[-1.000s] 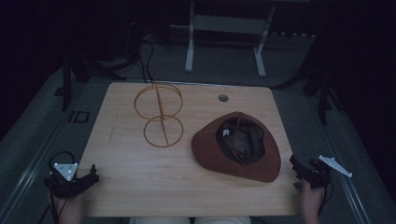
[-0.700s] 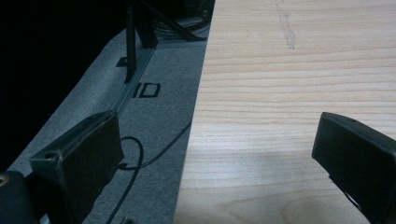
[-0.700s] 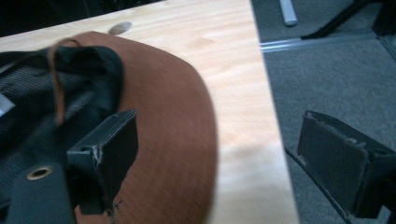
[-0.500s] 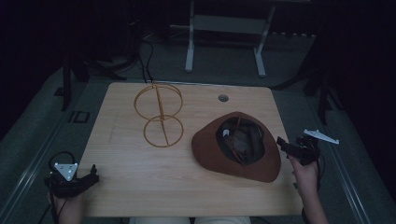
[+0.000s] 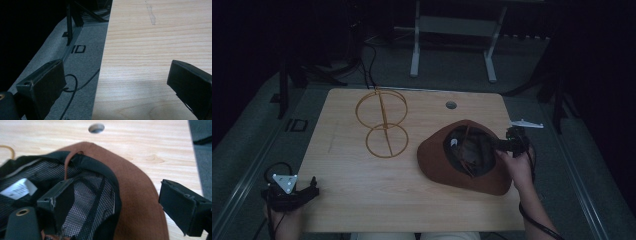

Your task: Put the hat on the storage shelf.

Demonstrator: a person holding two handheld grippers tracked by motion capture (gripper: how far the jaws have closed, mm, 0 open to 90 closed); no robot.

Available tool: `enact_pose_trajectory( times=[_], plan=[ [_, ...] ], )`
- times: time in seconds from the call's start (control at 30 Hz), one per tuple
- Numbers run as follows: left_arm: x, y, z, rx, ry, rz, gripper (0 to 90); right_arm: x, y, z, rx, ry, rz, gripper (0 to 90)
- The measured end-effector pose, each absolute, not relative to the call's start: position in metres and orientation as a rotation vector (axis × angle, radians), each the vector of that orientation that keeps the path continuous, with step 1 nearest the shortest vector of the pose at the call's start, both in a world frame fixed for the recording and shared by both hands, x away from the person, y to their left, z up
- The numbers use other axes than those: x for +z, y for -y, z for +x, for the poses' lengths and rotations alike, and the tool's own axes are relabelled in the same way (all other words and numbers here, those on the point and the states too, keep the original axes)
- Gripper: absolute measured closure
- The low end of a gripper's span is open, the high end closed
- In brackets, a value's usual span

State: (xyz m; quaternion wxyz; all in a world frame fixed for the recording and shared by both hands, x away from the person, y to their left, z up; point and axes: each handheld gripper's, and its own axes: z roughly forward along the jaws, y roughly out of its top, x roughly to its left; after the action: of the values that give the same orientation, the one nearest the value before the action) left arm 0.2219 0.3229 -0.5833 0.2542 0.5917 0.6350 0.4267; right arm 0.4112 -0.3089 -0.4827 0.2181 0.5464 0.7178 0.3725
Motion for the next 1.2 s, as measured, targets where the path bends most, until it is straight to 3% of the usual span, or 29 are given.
enact_pose_trajectory(
  times=[0.43,0.63,0.87,0.93,1.03,1.2],
  plan=[
    [-0.584,-0.321,0.223,1.157,-1.711,1.634,2.3,-0.522,0.285,0.444,0.761,-2.098,1.58,24.3],
    [-0.584,-0.318,0.224,1.177,-1.713,1.659,2.4,-0.53,0.278,0.443,0.643,-2.118,1.515,45.1],
    [-0.584,-0.319,0.223,1.178,-1.714,1.651,2.4,-0.533,0.274,0.443,0.553,-2.108,1.475,59.7],
    [-0.584,-0.32,0.224,1.154,-1.73,1.649,2.4,-0.534,0.274,0.443,0.527,-2.088,1.473,71.3],
    [-0.584,-0.321,0.226,1.125,-1.76,1.659,2.3,-0.531,0.277,0.438,0.547,-2.045,1.47,80.9],
    [-0.581,-0.325,0.227,1.048,-1.771,1.597,2.3,-0.519,0.286,0.427,0.697,-1.983,1.491,83.3]
  ],
)
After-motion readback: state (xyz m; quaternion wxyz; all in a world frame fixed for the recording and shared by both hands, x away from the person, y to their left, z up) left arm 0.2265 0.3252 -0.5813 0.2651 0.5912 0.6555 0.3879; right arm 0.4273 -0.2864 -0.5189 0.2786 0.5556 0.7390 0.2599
